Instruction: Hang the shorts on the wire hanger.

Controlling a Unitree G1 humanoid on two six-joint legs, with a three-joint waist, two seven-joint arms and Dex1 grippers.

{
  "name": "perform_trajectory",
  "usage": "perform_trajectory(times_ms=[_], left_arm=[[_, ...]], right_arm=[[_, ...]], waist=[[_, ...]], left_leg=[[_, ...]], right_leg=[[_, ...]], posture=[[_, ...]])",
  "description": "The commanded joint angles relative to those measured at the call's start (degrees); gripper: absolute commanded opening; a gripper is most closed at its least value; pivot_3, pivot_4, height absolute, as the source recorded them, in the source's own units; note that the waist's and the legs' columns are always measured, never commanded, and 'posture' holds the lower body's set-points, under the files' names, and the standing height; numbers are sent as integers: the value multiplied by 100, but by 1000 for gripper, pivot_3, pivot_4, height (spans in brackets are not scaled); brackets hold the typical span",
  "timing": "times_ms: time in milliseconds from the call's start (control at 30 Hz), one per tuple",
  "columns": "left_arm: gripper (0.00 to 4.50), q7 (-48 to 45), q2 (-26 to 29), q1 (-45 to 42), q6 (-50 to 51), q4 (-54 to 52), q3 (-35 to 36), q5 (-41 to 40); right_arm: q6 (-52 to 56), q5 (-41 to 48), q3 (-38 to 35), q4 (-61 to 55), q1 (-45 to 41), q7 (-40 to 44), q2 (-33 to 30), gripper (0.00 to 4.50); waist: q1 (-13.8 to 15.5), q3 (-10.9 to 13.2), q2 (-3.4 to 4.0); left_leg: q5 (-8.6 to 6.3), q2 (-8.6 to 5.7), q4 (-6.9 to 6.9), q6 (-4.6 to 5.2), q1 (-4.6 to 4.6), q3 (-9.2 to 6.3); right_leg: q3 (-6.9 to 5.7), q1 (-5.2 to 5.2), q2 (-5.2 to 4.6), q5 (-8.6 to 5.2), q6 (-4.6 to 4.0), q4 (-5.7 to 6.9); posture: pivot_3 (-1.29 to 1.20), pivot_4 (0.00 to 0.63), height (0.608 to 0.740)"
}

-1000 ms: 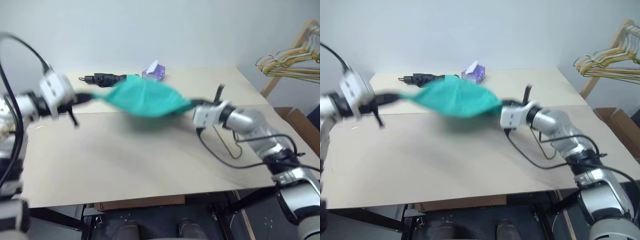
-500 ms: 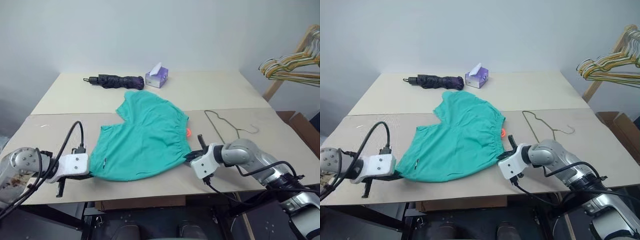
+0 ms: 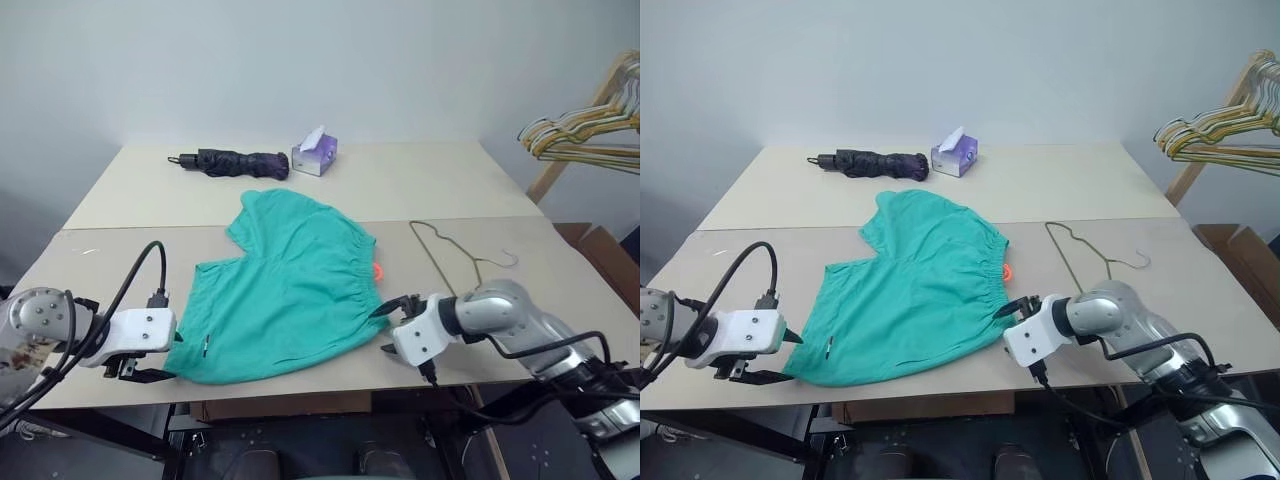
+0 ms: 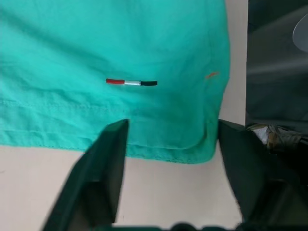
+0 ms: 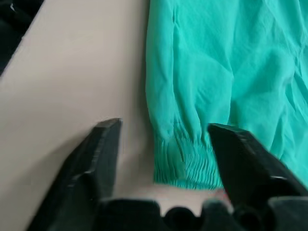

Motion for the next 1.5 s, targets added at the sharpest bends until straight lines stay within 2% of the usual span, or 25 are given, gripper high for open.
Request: perform_trajectory(times_ms=[33, 133, 233, 367, 533, 633, 767, 900, 1133, 1233, 1500], left_arm=[[4380, 24, -172, -497, 86, 30, 388, -469], [4470, 342, -572, -1068, 195, 128, 359, -561], [4470, 968, -1175, -1561, 281, 150, 247, -443], [4470, 1044, -1525, -1774, 516, -110, 142, -597], [4470, 1270, -2094, -2114, 839, -312, 146, -1006], [4470, 1318, -2472, -2290, 1135, -466, 323, -1618], [4470, 1173, -2523, -2203, 1310, -688, 435, -2080], [4470, 1164, -2431, -2079, 1225, -722, 336, -1966], [4470, 1286, -2500, -2110, 1170, -779, 323, -1906], [4500, 1334, -2514, -2115, 1187, -842, 375, -1953], [4500, 1437, -2500, -2064, 1172, -916, 438, -1968]], right_arm=[[864, 621, -755, -288, 55, 4, -144, 4500], [1651, 541, -1208, -14, -41, -512, -3, 4500], [3144, 563, -1615, 268, -377, -1040, 256, 4500], [4686, 643, -2125, 883, -887, -1857, 719, 4500], [6050, 856, -2355, 1810, -1443, -2291, 1125, 4500], [6243, 895, -2175, 2230, -1563, -2174, 1168, 4500], [6253, 989, -1963, 2493, -1570, -1942, 1172, 4500], [6231, 903, -1644, 2822, -1556, -1726, 1160, 4500], [6143, 842, -1422, 3593, -1716, -1732, 1271, 4500], [6254, 820, -1370, 3797, -1796, -1751, 1306, 3901], [6300, 709, -1209, 3918, -1787, -1789, 1381, 1215]], waist=[[6, 0, 0], [18, -1, -2], [8, -2, -2], [-33, -4, -4], [-18, -4, -4], [-14, -4, -4], [-76, -4, -4], [-175, -4, -3], [-173, -5, -5], [-172, -9, -10], [-149, -20, -28]], left_leg=[[0, 0, 1, 0, 1, 0], [0, 0, 6, 0, 4, 0], [0, -2, 6, 0, 7, 0], [0, 0, 4, 0, 1, -3], [0, -1, 5, 0, -8, -4], [0, -3, 6, 0, -10, -6], [-1, -2, 6, 1, -13, -10], [0, -3, 7, 1, -8, -10], [0, -3, 6, 1, 1, -13], [0, -3, 6, 1, 5, -14], [-1, -3, 5, 1, 9, -14]], right_leg=[[0, 0, 0, 0, 0, 0], [-2, 6, 0, 1, 0, 1], [-1, 9, 0, 1, 1, 1], [5, 1, 8, 3, -1, 2], [5, -4, 7, 2, -1, -1], [4, -2, 6, 3, 0, 1], [4, -5, 7, 3, 1, -1], [5, 1, 7, 3, 1, 0], [4, 8, 8, 3, 1, 0], [4, 12, 8, 3, 1, 0], [3, 15, 8, 2, 1, -2]], posture=[[91, 0, 740], [87, 0, 740], [81, 0, 740], [61, 0, 740], [50, 0, 740], [46, 0, 740], [48, 0, 740], [60, 0, 740], [78, 0, 740], [78, 0, 740], [102, 0, 740]])
